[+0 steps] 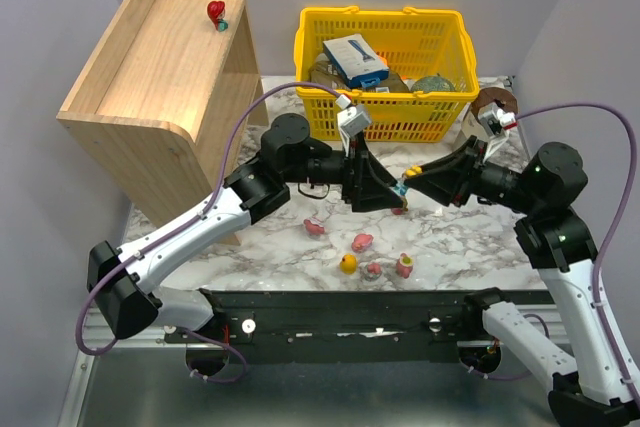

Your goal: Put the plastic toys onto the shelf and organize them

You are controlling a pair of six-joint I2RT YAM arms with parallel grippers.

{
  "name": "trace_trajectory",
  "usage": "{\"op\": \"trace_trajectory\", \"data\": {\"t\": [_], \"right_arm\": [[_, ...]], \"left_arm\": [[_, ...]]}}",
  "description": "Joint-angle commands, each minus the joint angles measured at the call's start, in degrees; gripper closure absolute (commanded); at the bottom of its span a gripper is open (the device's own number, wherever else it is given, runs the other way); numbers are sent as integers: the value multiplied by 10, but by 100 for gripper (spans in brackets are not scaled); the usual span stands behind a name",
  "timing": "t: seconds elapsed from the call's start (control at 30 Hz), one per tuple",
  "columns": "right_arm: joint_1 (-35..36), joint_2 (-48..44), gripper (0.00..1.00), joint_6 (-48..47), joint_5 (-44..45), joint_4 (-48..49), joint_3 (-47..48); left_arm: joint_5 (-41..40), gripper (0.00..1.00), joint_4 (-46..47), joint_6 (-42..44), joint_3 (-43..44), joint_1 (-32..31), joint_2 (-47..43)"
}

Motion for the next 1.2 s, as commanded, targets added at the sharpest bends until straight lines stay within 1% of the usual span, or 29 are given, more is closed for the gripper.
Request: {"op": "trace_trajectory", "data": {"t": [0.0, 0.03, 0.13, 0.23, 0.4, 0.5, 0.63, 0.73, 1.07, 1.17], "right_arm": [[2, 1, 99, -2, -168, 30, 46], [2, 2, 99, 5, -198, 36, 50], [2, 3, 99, 10, -231, 45, 61], [2, 2, 99, 16, -242, 51, 63], [2, 1, 99, 30, -241, 75, 56], [2, 0, 99, 31, -236, 80, 55], [2, 3, 99, 26, -228, 80, 53], [2, 3, 99, 19, -224, 80, 51], [2, 8, 99, 6, -224, 80, 53], [2, 10, 99, 3, -224, 79, 52]], "left_arm": [[64, 25, 24, -5, 27, -1, -18], [68, 25, 28, -5, 31, 0, -23], [76, 26, 26, -1, 39, 0, -31], [82, 29, 26, -1, 43, -1, -32], [108, 35, 60, -24, 37, -15, -25], [126, 38, 98, -49, 28, -24, -20], [137, 38, 137, -78, 23, -32, -11], [138, 39, 146, -89, 23, -38, -5], [122, 53, 103, -77, 42, -40, 22], [123, 59, 94, -71, 45, -40, 27]]}}
